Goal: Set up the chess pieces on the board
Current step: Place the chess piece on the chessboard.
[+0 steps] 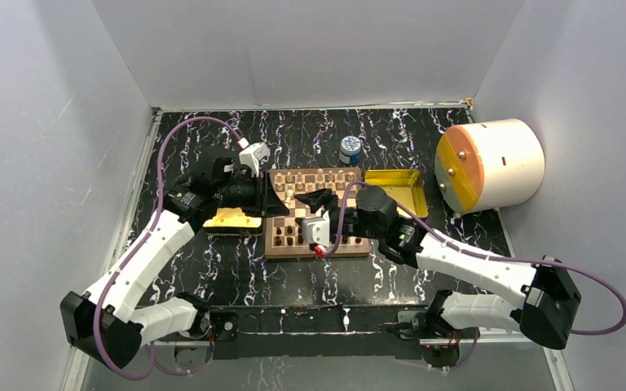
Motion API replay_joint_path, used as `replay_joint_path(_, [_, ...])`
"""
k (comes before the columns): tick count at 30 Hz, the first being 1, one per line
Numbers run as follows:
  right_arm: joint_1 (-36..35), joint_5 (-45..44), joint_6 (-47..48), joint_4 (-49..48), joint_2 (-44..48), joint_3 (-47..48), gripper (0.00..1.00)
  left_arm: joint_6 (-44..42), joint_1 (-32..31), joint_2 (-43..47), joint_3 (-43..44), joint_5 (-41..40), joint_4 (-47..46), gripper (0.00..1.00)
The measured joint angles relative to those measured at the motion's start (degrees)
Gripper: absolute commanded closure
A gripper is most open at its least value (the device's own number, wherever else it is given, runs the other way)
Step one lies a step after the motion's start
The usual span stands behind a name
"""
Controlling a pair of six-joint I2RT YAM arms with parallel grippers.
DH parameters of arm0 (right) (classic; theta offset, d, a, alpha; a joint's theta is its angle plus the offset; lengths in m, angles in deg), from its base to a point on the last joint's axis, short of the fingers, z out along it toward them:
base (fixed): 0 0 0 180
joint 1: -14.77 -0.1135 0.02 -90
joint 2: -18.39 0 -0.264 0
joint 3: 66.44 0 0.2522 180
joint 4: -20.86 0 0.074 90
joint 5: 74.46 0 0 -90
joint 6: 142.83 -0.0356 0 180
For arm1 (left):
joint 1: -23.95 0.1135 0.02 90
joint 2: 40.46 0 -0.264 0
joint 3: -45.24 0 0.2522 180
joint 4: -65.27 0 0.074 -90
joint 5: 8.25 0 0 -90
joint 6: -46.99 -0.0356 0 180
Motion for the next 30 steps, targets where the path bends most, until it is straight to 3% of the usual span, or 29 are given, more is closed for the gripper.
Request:
replay_joint_path(11, [-2.03, -1.66, 11.96, -0.39, -3.52, 0.07, 0.42, 0.55, 0.07, -0.85, 2.08, 3.13, 2.99, 1.0])
replay_joint_path(23, [-3.5, -3.15, 16.9, -2.34, -6.21, 0.07, 0.46, 0.11, 0.17, -3.91, 2.19, 4.98, 5.27, 1.0])
replay_joint_path(30, [-3.54, -3.19, 18.12, -3.3, -7.21, -0.09, 0.71, -0.17, 0.11, -4.85, 2.4, 5.81, 5.33, 1.0])
